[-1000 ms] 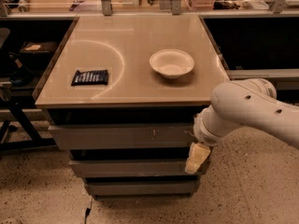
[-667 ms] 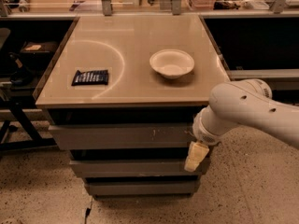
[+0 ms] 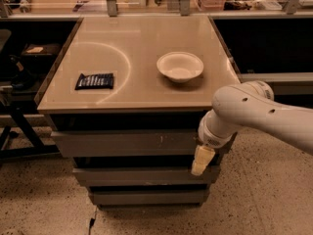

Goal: Open top drawer

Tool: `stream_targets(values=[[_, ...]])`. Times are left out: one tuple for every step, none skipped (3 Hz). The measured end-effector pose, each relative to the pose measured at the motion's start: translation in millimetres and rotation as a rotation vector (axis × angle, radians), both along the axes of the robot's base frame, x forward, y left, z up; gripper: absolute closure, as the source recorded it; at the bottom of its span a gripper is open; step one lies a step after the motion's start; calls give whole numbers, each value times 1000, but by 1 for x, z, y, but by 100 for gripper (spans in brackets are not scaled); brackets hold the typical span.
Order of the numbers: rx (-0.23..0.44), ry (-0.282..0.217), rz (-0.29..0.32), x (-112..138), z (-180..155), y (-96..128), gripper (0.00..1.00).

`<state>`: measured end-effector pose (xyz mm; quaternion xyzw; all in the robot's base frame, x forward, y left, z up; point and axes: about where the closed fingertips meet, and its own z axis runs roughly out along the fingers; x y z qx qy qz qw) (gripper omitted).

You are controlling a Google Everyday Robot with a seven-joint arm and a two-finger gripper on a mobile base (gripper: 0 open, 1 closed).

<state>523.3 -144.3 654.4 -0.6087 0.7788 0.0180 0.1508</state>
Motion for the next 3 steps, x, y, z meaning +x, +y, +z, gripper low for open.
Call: stream_targets(values=[[-17,26,5,-1,-11,2,0],[-18,26,5,-1,-11,2,18],[-18,26,5,-1,-11,2,41]])
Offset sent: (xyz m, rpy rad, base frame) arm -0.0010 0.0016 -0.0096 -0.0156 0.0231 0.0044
